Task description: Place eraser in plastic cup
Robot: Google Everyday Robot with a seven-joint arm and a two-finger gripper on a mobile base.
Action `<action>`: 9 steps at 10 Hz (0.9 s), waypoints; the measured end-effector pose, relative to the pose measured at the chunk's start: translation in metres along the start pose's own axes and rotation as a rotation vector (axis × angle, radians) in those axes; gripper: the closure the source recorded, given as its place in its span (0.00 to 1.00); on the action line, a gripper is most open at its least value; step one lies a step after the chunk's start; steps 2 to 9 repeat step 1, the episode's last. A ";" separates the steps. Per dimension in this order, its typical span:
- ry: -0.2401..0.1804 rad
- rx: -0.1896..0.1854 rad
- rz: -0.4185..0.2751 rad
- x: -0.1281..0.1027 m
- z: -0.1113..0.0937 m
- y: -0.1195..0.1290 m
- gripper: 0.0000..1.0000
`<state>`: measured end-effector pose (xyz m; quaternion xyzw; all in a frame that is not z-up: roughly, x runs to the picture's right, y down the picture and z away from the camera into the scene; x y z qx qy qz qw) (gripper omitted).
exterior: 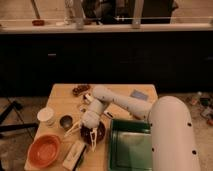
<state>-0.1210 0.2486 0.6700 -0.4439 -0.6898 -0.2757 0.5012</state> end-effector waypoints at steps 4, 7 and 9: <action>0.000 0.000 0.000 0.000 0.000 0.000 0.20; 0.000 0.000 0.000 0.000 0.000 0.000 0.20; 0.000 0.000 0.000 0.000 0.000 0.000 0.20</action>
